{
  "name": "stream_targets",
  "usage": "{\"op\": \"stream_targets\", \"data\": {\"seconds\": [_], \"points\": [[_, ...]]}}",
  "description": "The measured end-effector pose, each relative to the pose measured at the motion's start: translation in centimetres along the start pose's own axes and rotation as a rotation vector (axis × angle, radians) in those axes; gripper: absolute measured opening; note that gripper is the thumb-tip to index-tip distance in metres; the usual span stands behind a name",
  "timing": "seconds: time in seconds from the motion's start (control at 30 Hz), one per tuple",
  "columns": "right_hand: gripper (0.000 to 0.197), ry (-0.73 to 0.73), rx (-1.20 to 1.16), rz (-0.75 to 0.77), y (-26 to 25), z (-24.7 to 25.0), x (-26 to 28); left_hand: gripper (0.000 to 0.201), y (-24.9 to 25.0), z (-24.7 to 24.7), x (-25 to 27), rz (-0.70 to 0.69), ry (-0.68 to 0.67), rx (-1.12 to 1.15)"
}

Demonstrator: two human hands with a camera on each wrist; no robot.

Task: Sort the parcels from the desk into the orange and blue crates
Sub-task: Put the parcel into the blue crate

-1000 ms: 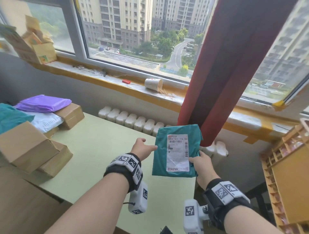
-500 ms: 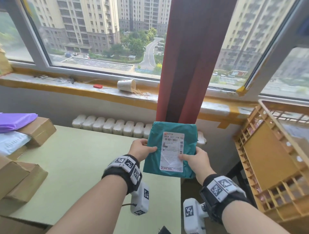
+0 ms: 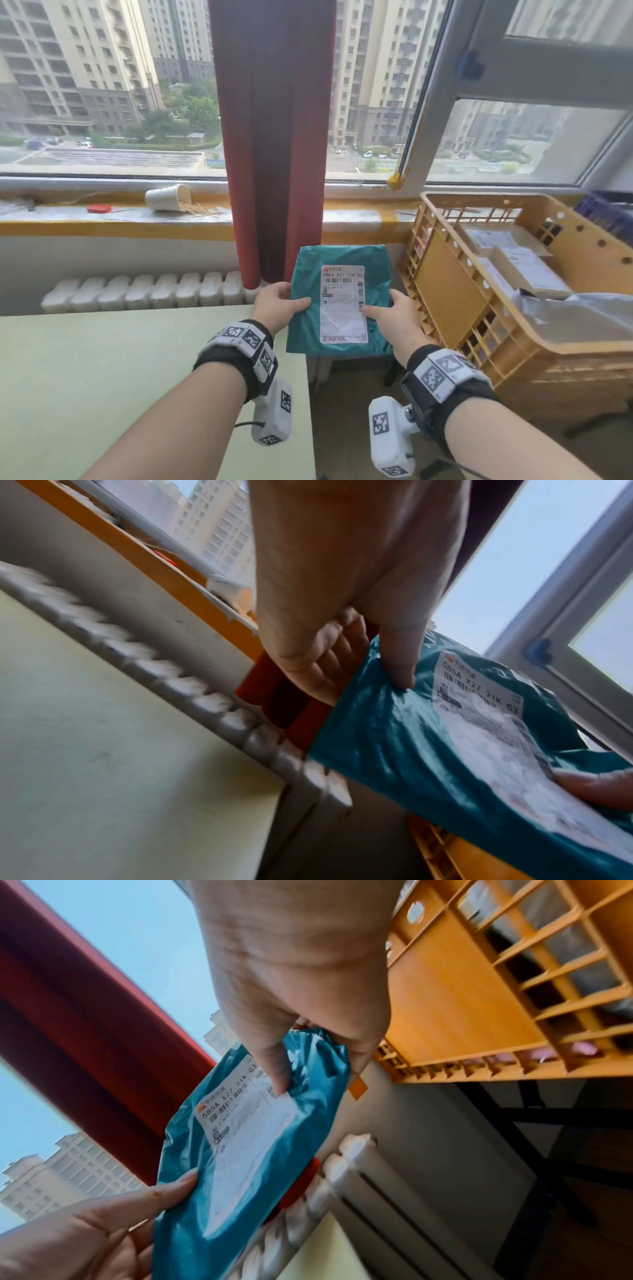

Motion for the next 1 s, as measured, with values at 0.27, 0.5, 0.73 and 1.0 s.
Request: {"op": "stream_targets", "data": {"seconds": [0.27, 0.5, 0.73, 1.0], "points": [[0.02, 0.058, -0.008, 0.089, -2.3, 9.0, -1.9, 0.014, 5.3, -7.9, -0.2, -0.1, -0.026, 0.024], [0.018, 0.112, 0.015, 0.145, -4.3, 16.8, -3.8, 0.01, 10.2, -14.7, -0.2, -0.15, -0.003, 0.067], [0.018, 0.143, -0.016, 0.177, -5.0, 23.3, -5.6, 0.008, 13.3, -20.6, -0.4, -0.194, 0.012, 0.114], [0.027, 0.264, -0.091, 0.227, -4.6, 33.0, -7.8, 0.014, 17.0, -30.2, -1.0, -0.238, -0.041, 0.102]]}}
Point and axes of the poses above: each hand's wrist, its own x-axis away from the middle knuckle, its own z-axis out of the back of the hand, y = z × x, the point moved 8 cm from there along -x, towards the middle knuckle
